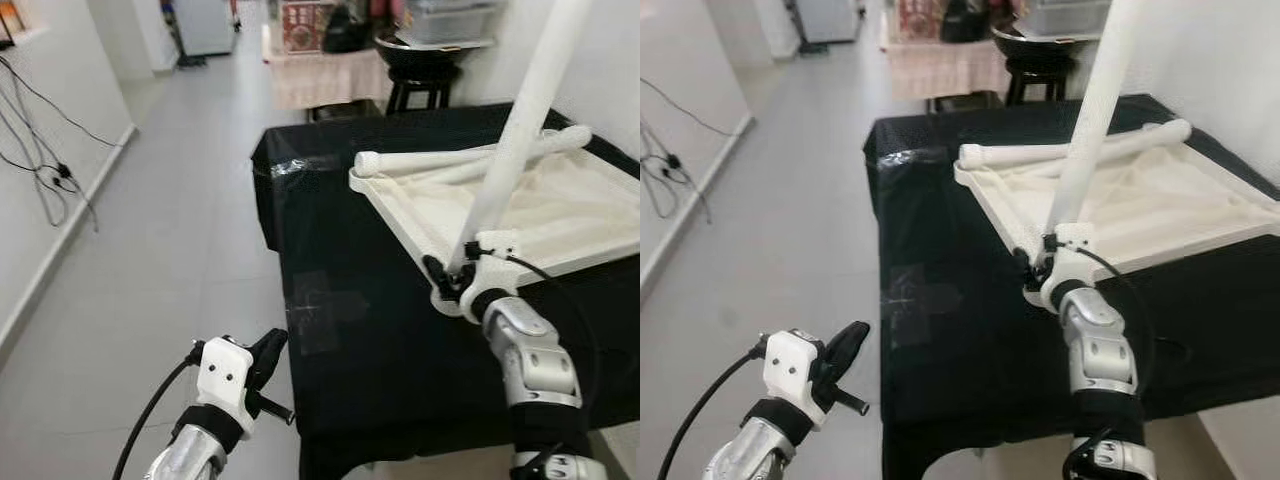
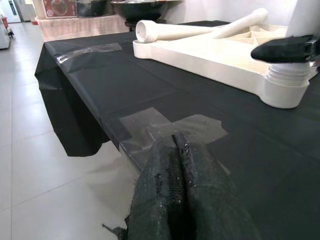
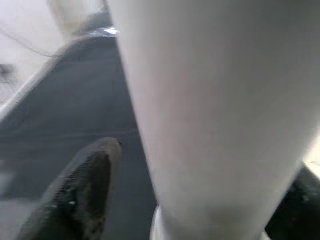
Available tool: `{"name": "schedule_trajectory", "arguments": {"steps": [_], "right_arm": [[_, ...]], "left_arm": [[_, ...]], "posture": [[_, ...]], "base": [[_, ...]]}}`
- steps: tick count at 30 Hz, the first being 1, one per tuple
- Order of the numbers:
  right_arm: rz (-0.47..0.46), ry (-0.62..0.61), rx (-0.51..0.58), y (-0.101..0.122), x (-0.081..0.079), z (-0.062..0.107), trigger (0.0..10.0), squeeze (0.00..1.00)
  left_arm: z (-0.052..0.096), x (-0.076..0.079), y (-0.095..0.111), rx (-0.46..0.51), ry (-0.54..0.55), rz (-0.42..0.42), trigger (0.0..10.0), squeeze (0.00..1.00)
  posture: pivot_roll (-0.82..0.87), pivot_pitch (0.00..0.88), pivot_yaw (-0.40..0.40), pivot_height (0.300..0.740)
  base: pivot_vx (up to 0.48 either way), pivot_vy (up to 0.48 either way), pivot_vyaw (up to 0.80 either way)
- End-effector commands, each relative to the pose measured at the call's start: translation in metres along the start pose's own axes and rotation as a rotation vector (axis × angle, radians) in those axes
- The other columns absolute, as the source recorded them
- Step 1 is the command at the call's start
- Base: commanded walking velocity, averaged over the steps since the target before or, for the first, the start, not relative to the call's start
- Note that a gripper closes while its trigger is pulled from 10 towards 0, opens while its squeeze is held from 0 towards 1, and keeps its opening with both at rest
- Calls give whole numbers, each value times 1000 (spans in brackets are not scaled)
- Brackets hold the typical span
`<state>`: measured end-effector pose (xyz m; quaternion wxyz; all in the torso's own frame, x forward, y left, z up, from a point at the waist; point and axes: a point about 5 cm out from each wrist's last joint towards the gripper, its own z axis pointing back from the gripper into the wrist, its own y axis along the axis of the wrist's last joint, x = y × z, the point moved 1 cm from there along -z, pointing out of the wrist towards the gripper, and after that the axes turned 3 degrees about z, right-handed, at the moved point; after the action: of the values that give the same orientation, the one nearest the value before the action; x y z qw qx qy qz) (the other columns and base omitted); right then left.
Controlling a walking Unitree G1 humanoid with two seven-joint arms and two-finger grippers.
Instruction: Building children table
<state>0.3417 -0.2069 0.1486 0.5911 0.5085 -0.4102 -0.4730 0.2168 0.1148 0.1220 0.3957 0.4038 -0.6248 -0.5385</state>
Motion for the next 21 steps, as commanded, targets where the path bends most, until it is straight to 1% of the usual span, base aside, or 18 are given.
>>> {"name": "schedule_trajectory", "arguments": {"steps": [1,2,3,4,5,6,7,8,9,10,12,13,14,15,16,19,20,21], "right_arm": [[-9,202,31,4,-32,-8,10000,1000],[0,354,48,8,-47,-7,10000,1000],[0,354,48,8,-47,-7,10000,1000],[26,501,61,10,-61,-5,10000,522],[60,610,70,10,-71,-2,10000,39],[60,610,70,10,-71,-2,10000,39],[87,673,72,10,-78,0,10000,0],[87,673,72,10,-78,0,10000,0],[125,706,64,8,-83,-1,10000,0],[196,679,36,3,-87,-11,10000,0],[196,679,36,3,-87,-11,10000,0],[203,686,34,2,-90,-15,10000,0],[203,686,34,2,-90,-15,10000,0],[199,694,37,3,-92,-20,10000,0],[190,711,43,4,-96,-24,6471,0],[184,722,47,5,-97,-27,6471,0],[171,735,51,6,-99,-31,0,0],[158,749,56,8,-101,-33,0,0]], "left_arm": [[0,-2,-3,-15,5,11,10000,0],[0,-1,-3,-15,6,11,10000,0],[0,-1,-3,-15,6,11,10000,0],[-1,-1,-3,-14,6,12,10000,0],[-1,0,-3,-14,5,12,10000,0],[-1,0,-3,-14,5,12,10000,0],[-1,0,-3,-14,5,13,10000,0],[-1,0,-3,-14,5,13,10000,0],[-1,0,-3,-14,5,13,10000,0],[-1,0,-3,-15,4,13,10000,0],[-1,0,-3,-15,4,13,10000,0],[-2,1,-3,-16,4,13,10000,0],[-2,1,-3,-16,4,13,10000,0],[-2,0,-3,-16,4,12,10000,0],[-2,0,-3,-16,4,12,10000,0],[-2,0,-3,-17,4,12,10000,0],[-2,0,-3,-17,4,11,10000,0],[-2,0,-3,-17,5,10,10000,0]], "posture": [[-2,51,0,740],[1,50,0,740],[1,50,0,740],[5,48,-2,740],[8,45,1,740],[8,45,1,740],[8,45,1,740],[8,45,1,740],[10,45,2,740],[14,42,2,740],[14,42,2,740],[17,41,1,740],[17,41,1,740],[20,39,2,740],[24,36,3,740],[24,36,3,740],[29,35,1,740],[31,35,0,740]], "base": [[0,0,0],[0,0,0],[0,0,0],[0,0,0],[0,0,0],[0,0,0],[0,0,0],[0,0,0],[0,0,0],[0,0,0],[0,0,0],[0,0,0],[0,0,0],[0,0,0],[0,0,0],[0,0,0],[0,0,0],[0,0,0]]}}
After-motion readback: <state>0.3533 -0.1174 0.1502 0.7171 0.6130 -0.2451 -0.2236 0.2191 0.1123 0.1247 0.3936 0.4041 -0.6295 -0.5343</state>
